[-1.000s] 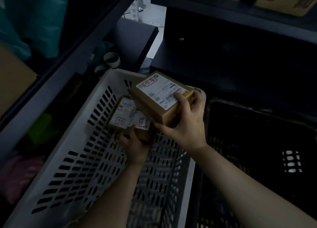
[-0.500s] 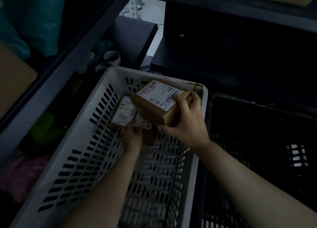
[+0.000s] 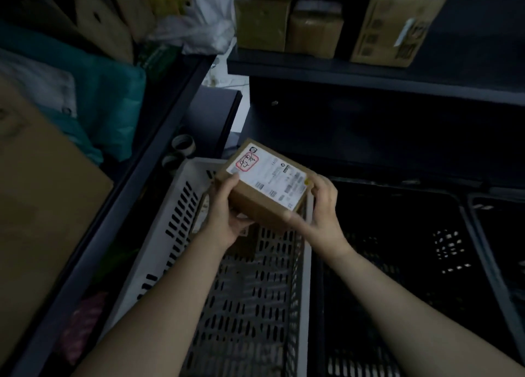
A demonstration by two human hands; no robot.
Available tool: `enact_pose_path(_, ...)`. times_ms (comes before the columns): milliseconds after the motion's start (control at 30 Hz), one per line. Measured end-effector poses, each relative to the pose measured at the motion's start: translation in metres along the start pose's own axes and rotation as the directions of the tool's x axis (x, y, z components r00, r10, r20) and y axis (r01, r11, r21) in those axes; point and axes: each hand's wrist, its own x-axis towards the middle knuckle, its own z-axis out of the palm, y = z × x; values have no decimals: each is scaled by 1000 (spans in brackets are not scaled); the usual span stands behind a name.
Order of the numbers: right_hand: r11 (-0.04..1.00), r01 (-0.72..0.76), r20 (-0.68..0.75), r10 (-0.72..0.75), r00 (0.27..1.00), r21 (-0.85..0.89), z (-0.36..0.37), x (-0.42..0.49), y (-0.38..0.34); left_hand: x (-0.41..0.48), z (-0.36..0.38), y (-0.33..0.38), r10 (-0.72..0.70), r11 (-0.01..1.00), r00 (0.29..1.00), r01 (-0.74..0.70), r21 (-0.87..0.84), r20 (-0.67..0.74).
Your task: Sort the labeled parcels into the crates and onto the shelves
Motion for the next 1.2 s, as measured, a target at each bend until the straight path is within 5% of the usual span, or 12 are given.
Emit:
enact_pose_path(133, 796, -362, -48, 438, 898, 484, -23, -5, -20, -9, 37, -14, 64, 986, 997, -58, -153, 37)
enact_pose_path(233, 537, -400, 47, 554, 831, 743, -42, -8, -30, -21, 64, -32, 28, 997, 994, -20, -77, 104)
enact_pose_path(367, 526, -312, -125, 638, 759, 791, -83, -13, -20, -36, 82, -53, 30, 972, 993, -56, 226, 115)
enact_pose_path(500, 508, -389, -128, 718, 684, 769, -126, -28, 5, -26, 91, -53, 68, 885, 982, -140, 443, 175)
enact_pose_path(667, 477, -474, -37, 732, 680, 740, -147, -47, 41, -29, 112, -65, -379, 641, 879, 24, 767, 289)
enact_pose_path(800, 412, -442, -43, 768, 639, 797, -153, -45, 71, -23, 128, -101, -354, 671, 904, 66, 739, 241)
enact_pose_path(900, 410, -581, 86, 762, 642, 703, -146, -45, 82, -16, 145, -134, -264, 752, 950, 96, 653, 164)
enact_pose_path(967, 407, -648, 135, 773, 620, 643, -149, -46, 94, -9, 152, -149, -239, 712, 960, 70, 699, 148)
enact_pose_path(1000, 386, -670, 149, 789, 596, 634, -152, -46, 105, -4, 153, -153, -193, 624, 968, -5, 782, 161)
enact_pose_path(1067, 360, -715, 180, 810, 558, 600, -158, -49, 131, 9, 151, -153, -4, 250, 964, -256, 934, 265)
enact_pose_path(1133, 368, -759, 220, 808, 547, 537, -156, -49, 153, 19, 144, -147, 153, -92, 881, -438, 894, 447)
enact_pose_path(1200, 391, -796, 254, 802, 542, 463, -146, -45, 166, 28, 135, -137, 237, -281, 786, -507, 815, 571)
